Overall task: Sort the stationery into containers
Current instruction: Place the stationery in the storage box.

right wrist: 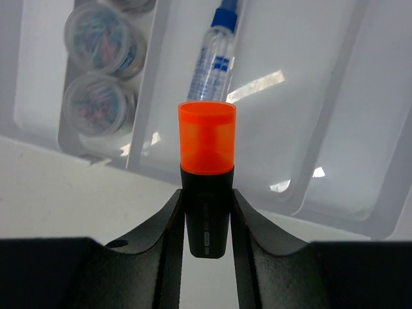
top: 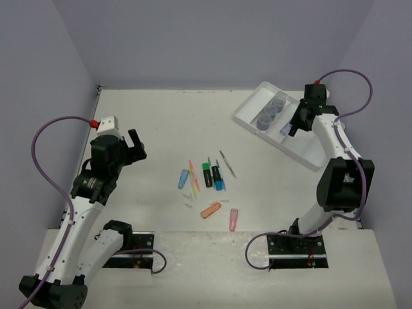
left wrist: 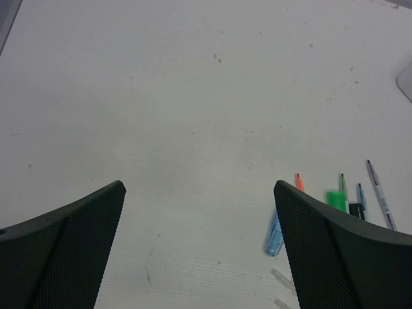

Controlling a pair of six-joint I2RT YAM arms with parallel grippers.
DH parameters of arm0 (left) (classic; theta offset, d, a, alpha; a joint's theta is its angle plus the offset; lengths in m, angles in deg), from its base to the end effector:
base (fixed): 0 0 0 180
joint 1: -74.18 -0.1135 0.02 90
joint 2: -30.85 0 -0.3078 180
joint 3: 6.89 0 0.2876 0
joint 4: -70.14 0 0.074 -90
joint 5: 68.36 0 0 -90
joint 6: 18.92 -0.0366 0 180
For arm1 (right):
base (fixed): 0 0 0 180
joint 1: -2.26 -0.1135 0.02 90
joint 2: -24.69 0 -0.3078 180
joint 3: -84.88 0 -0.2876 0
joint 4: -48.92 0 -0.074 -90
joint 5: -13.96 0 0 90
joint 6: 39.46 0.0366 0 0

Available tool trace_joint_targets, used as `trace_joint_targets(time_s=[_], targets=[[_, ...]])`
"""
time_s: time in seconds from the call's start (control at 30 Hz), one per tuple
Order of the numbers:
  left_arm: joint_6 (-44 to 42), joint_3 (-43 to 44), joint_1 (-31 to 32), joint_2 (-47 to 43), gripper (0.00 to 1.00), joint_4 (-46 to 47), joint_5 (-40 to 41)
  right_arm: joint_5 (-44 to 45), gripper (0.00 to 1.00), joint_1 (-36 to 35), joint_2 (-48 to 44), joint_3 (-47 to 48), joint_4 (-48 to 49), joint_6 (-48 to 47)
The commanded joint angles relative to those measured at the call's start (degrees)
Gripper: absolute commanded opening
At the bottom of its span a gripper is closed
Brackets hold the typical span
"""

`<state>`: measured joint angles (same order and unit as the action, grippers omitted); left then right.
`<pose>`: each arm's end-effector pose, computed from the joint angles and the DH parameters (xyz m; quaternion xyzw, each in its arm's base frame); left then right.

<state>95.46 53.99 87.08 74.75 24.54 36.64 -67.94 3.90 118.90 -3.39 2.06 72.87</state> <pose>0.1671 -0.0286 0.3585 -0.1516 0.8416 -0.0554 0.5154 0.4014 -0.0167 0.3244 0.2182 0.9099 -0.0029 0.3528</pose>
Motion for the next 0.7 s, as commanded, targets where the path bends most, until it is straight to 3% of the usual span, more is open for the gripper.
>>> trace_joint_targets(time_s=[0.0, 0.33, 0.47, 0.53, 0.67], targets=[[-1.1, -0.4, 0.4, -1.3, 1.00, 1.9, -0.6, 8.0, 0.01, 2.4, 4.8, 4.1, 2.2, 4.3], [-1.1, -0.4, 2.1, -2.0, 1.00, 1.7, -0.5, 12.1, 0.08, 3.7, 15.1, 8.7, 3.8, 5.8], [-1.1, -0.4, 2.3, -2.0, 1.00, 1.7, -0.5, 12.2, 0.16, 4.7, 17.8, 10.2, 3.4, 7.2], [-1.1, -0.5, 2.4, -2.1, 1.00, 1.7, -0.5, 12.8, 0.25, 5.0, 19.4, 11.6, 2.3, 7.5], [-1.0, -0.7, 2.4, -2.2, 1.00, 1.9, -0.3, 13.8, 0.56, 5.1, 20.7, 13.2, 0.9, 7.6]])
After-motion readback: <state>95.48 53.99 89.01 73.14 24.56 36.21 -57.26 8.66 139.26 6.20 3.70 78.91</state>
